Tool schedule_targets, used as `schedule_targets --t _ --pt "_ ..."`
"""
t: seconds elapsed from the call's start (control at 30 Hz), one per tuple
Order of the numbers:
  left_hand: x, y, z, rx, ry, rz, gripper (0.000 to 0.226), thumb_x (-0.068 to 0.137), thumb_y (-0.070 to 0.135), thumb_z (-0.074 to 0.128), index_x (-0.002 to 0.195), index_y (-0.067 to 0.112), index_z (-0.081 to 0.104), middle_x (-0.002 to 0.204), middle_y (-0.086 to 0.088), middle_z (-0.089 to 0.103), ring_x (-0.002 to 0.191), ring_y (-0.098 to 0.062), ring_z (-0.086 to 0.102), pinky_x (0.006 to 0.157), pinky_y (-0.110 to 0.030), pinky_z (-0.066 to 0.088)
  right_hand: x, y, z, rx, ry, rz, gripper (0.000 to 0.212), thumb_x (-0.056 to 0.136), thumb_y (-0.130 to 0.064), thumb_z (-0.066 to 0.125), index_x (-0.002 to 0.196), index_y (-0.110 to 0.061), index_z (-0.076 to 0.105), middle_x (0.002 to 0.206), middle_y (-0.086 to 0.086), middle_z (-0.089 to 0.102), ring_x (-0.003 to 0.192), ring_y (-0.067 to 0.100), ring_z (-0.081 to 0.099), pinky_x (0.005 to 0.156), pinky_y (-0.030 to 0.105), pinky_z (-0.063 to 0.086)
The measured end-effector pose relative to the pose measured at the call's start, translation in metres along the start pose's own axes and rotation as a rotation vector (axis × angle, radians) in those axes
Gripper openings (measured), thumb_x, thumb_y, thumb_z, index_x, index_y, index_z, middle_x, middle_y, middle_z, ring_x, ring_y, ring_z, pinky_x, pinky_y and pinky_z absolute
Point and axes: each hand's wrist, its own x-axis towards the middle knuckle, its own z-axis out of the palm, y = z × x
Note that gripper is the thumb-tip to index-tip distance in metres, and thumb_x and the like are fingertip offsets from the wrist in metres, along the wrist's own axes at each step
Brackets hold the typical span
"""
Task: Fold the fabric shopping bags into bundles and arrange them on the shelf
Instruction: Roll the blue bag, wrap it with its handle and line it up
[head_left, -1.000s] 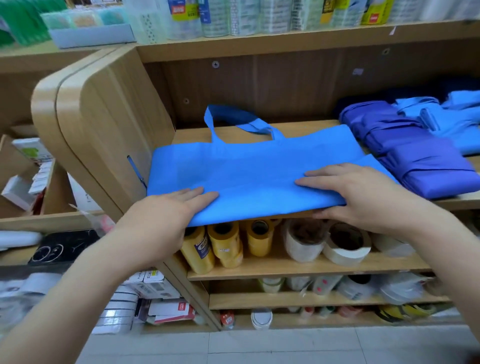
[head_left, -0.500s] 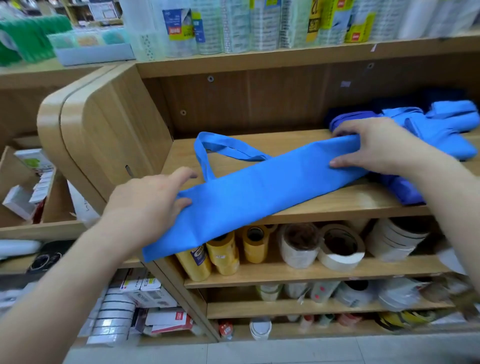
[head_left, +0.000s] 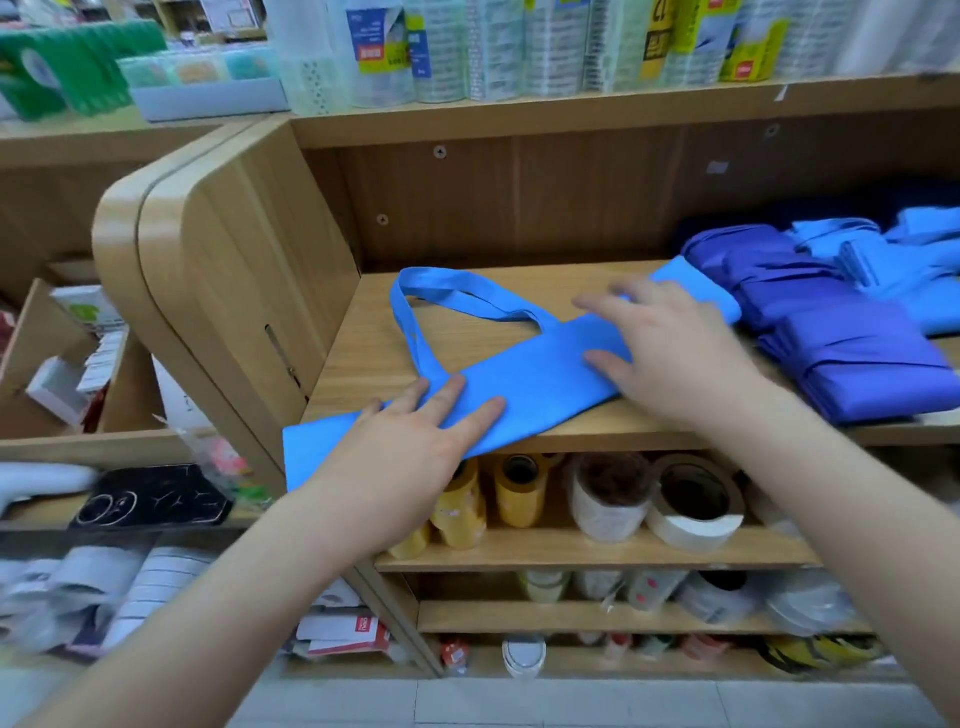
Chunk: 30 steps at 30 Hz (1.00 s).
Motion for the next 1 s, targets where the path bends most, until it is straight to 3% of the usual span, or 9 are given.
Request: schedule_targets --t 0.23,0.33,0.43,0.5,0.63,0.73,0.83,0.9,1.0 --pt "-0.020 0.018 -0.015 -0.024 -0.121 0.017 0.080 0.099 0.042 0.041 0.151 0.033 -0.020 0.163 -0.007 -0.013 0.150 -0.032 0.007 0.113 -0.045 0.033 -0.011 -0.028 0.027 0.226 -0.156 -0.035 0.048 0.096 -0.056 0.044 0.142 -0.042 0.043 0.156 -0.010 0.033 0.145 0.011 0.026 0.116 0.042 0.024" --pt "-0.039 -0.008 -0.026 -0.355 -0.024 0.181 0.078 0.082 0.082 0.017 0.149 0.043 0.028 0.159 0.013 0.026 0.145 -0.007 0.024 0.114 -0.026 0.028 -0.001 -0.019 0.025 0.350 -0.256 -0.077 0.046 0.096 -0.046 0.055 0.141 -0.044 0.045 0.158 -0.014 0.029 0.148 0.009 0.021 0.119 0.042 0.020" --pt "-0.041 -0.038 -0.014 -0.567 0.318 0.217 0.039 0.095 0.047 0.047 0.125 0.026 0.061 0.128 0.009 0.064 0.123 -0.009 0.054 0.101 -0.033 0.042 0.008 -0.014 0.023 0.495 -0.339 -0.156 0.046 0.094 -0.033 0.063 0.138 -0.039 0.051 0.157 -0.013 0.032 0.146 0.005 0.021 0.119 0.026 0.015" --pt "-0.030 -0.046 0.011 -0.330 0.398 0.263 0.072 0.076 0.012 0.068 0.144 0.018 0.044 0.150 0.002 0.045 0.140 -0.017 0.036 0.113 -0.036 0.032 0.012 -0.012 0.022 0.594 -0.400 -0.208 0.045 0.092 -0.024 0.067 0.134 -0.036 0.056 0.155 -0.013 0.035 0.144 0.000 0.022 0.114 0.015 0.013" --pt "-0.010 -0.022 0.034 -0.178 0.344 0.299 0.106 0.068 0.031 0.079 0.154 0.017 0.020 0.161 -0.003 0.024 0.147 -0.020 0.024 0.116 -0.047 0.030 0.015 -0.013 0.021 0.735 -0.472 -0.275 0.034 0.085 -0.012 0.075 0.115 -0.026 0.066 0.145 -0.010 0.048 0.132 -0.009 0.036 0.104 0.001 0.021" --pt "0.023 -0.025 0.049 -0.409 0.462 0.313 0.066 0.080 0.025 0.067 0.143 0.023 0.047 0.147 -0.003 0.048 0.135 -0.016 0.042 0.110 -0.039 0.039 0.008 -0.015 0.025 0.796 -0.318 -0.248 0.026 0.078 -0.011 0.080 0.096 -0.026 0.069 0.129 -0.010 0.060 0.124 -0.002 0.049 0.105 0.013 0.032" --pt "0.030 -0.031 0.033 -0.569 0.267 0.300 0.043 0.091 0.037 0.051 0.134 0.040 0.052 0.139 0.000 0.051 0.131 -0.023 0.049 0.100 -0.034 0.040 -0.010 -0.014 0.028 0.712 -0.104 -0.263 0.026 0.081 -0.003 0.074 0.089 -0.028 0.072 0.113 -0.013 0.063 0.113 0.001 0.053 0.100 0.010 0.032" --pt "0.040 -0.032 0.024 -0.435 0.249 0.247 0.042 0.090 0.038 0.060 0.130 0.024 0.060 0.138 -0.010 0.055 0.129 -0.030 0.051 0.089 -0.031 0.038 -0.025 -0.011 0.023 0.772 -0.144 -0.264 0.033 0.079 0.004 0.066 0.094 -0.025 0.072 0.113 -0.015 0.066 0.111 -0.004 0.056 0.097 0.008 0.035" --pt "0.040 -0.016 -0.002 -0.648 0.416 0.046 0.024 0.070 0.048 0.051 0.090 0.049 0.064 0.109 -0.012 0.068 0.103 -0.027 0.062 0.089 -0.038 0.047 -0.034 -0.011 0.017 0.863 -0.210 -0.224 0.027 0.077 -0.015 0.069 0.103 -0.023 0.069 0.108 -0.012 0.070 0.106 0.000 0.062 0.094 0.020 0.046"
